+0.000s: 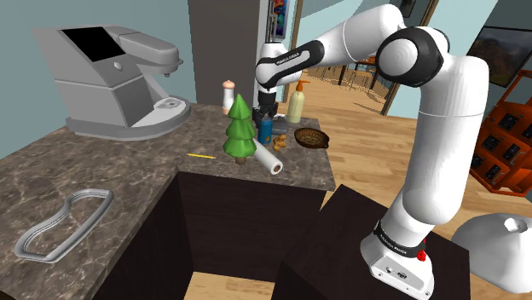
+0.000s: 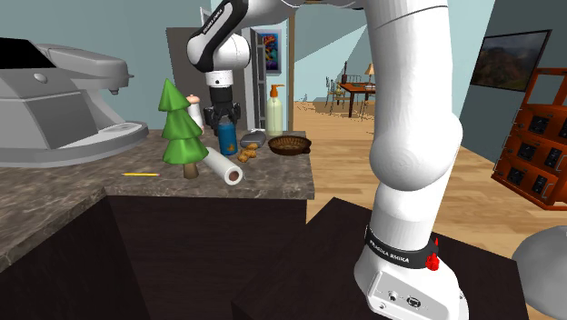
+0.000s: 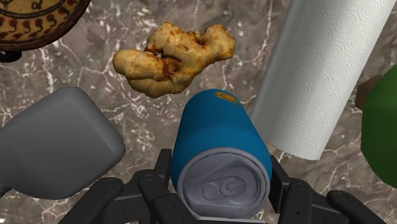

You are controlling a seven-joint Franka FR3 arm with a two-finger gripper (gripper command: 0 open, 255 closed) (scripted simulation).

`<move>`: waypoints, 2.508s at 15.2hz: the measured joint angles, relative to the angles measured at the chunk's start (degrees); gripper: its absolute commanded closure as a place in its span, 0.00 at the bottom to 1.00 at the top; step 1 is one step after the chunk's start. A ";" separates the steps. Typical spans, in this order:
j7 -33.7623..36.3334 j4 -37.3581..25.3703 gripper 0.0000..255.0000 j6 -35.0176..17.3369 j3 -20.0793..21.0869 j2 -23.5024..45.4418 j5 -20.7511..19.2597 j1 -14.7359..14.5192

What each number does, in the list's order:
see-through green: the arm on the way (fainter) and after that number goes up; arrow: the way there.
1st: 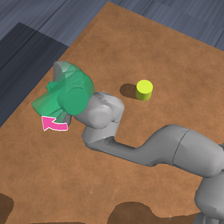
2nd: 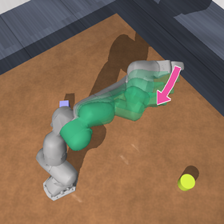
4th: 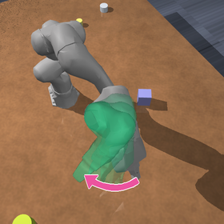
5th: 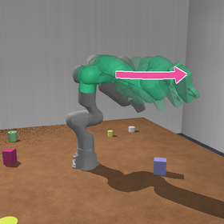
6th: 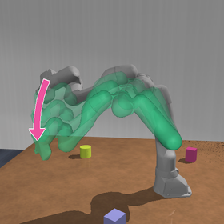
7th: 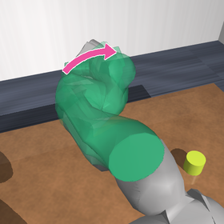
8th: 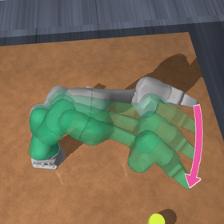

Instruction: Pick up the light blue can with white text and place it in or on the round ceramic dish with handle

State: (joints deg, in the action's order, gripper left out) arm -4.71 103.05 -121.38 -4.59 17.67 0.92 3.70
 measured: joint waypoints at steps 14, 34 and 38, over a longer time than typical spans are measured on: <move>0.27 -6.36 1.00 9.77 -0.07 -3.42 -0.34 -0.15; -14.87 6.09 1.00 12.08 -7.16 -18.40 -1.51 8.23; -19.55 7.39 1.00 13.14 -9.64 -20.85 -2.10 10.60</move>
State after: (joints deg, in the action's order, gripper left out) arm -24.26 110.44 -108.24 -14.24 -3.18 -1.18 14.30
